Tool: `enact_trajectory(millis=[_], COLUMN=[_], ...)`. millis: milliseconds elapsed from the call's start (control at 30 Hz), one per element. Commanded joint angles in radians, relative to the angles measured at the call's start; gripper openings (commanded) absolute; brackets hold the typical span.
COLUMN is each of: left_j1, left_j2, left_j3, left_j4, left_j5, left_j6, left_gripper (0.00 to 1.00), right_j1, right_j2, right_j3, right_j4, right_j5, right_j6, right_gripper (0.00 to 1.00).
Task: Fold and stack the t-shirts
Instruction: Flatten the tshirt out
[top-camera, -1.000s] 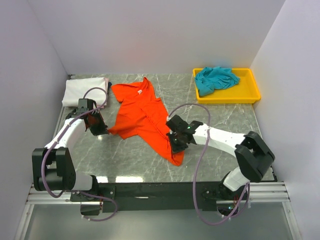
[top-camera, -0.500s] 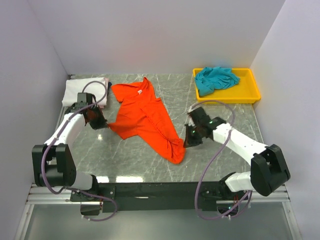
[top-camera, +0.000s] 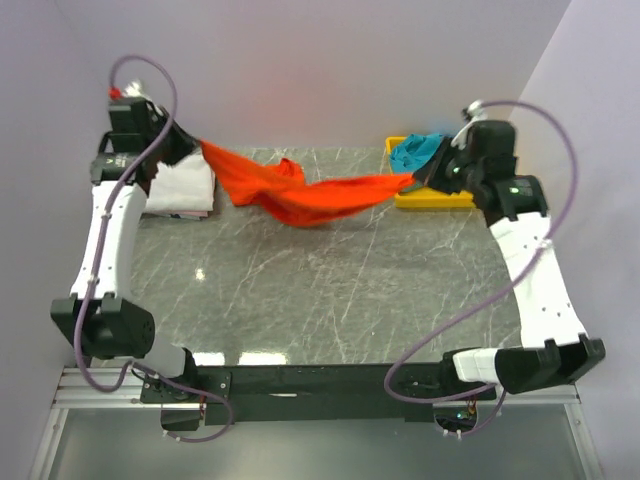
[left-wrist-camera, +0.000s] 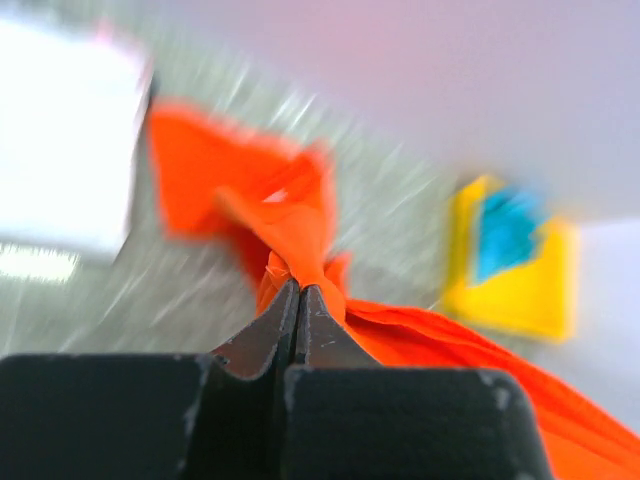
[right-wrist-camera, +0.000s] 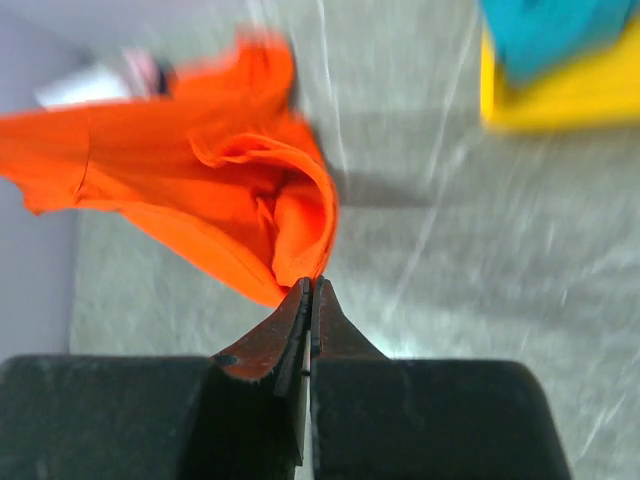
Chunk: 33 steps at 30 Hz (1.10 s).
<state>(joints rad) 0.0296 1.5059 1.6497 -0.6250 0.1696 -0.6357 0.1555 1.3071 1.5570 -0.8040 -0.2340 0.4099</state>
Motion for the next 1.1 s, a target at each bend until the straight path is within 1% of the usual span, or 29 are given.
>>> enact_trajectory(millis=[0, 67, 133, 167, 233, 267, 333, 467, 567, 600, 700, 733, 767, 833, 900, 933, 967, 1067], left_j1=[0.007, 0.007, 0.006, 0.007, 0.006, 0.007, 0.006, 0.007, 0.006, 0.006, 0.004, 0.003, -0.002, -0.022, -0.025, -0.048, -0.051, -0.053], left_j2=[-0.125, -0.201, -0.257, -0.316, -0.375, -0.425, -0.476, -0.478, -0.418, -0.399, -0.290, -0.217, -0.176, -0.066, -0.001, 0.048, 0.069, 0.138], left_j3=[0.133, 0.163, 0.173, 0.162, 0.145, 0.130, 0.122, 0.153, 0.171, 0.170, 0.160, 0.179, 0.192, 0.243, 0.271, 0.294, 0.306, 0.369], left_j4=[0.074, 0.106, 0.161, 0.185, 0.247, 0.270, 0.303, 0.363, 0.396, 0.407, 0.421, 0.413, 0.401, 0.354, 0.334, 0.320, 0.315, 0.288], left_j5=[-0.050, -0.093, -0.128, -0.157, -0.166, -0.201, -0.226, -0.197, -0.134, -0.078, 0.013, 0.075, 0.100, 0.137, 0.163, 0.166, 0.177, 0.182], left_j6=[-0.100, -0.136, -0.150, -0.154, -0.154, -0.144, -0.134, -0.134, -0.151, -0.156, -0.180, -0.179, -0.176, -0.147, -0.128, -0.121, -0.119, -0.113], left_gripper=[0.00, 0.00, 0.00, 0.00, 0.00, 0.00, 0.00, 0.00, 0.00, 0.00, 0.00, 0.00, 0.00, 0.00, 0.00, 0.00, 0.00, 0.00], right_j1=[-0.017, -0.017, -0.019, -0.017, -0.016, -0.016, -0.016, -0.016, -0.016, -0.016, -0.017, -0.017, -0.019, -0.020, -0.027, -0.025, -0.027, -0.028], right_j2=[-0.115, -0.152, -0.218, -0.241, -0.301, -0.313, -0.342, -0.310, -0.264, -0.250, -0.191, -0.171, -0.129, -0.082, -0.016, 0.004, 0.039, 0.075], right_j3=[0.175, 0.215, 0.213, 0.200, 0.187, 0.186, 0.198, 0.284, 0.281, 0.275, 0.227, 0.216, 0.207, 0.206, 0.202, 0.204, 0.207, 0.216], right_j4=[0.017, 0.086, 0.149, 0.207, 0.258, 0.288, 0.301, 0.289, 0.304, 0.308, 0.347, 0.361, 0.370, 0.374, 0.384, 0.387, 0.384, 0.388], right_j5=[0.120, 0.153, 0.182, 0.191, 0.208, 0.214, 0.232, 0.226, 0.203, 0.199, 0.190, 0.180, 0.170, 0.160, 0.151, 0.151, 0.151, 0.151], right_j6=[-0.005, 0.004, 0.017, 0.023, 0.021, 0.015, -0.003, -0.023, -0.020, -0.020, -0.020, -0.022, -0.028, -0.034, -0.042, -0.043, -0.045, -0.051], right_gripper=[0.00, 0.00, 0.00, 0.00, 0.00, 0.00, 0.00, 0.00, 0.00, 0.00, 0.00, 0.00, 0.00, 0.00, 0.00, 0.00, 0.00, 0.00])
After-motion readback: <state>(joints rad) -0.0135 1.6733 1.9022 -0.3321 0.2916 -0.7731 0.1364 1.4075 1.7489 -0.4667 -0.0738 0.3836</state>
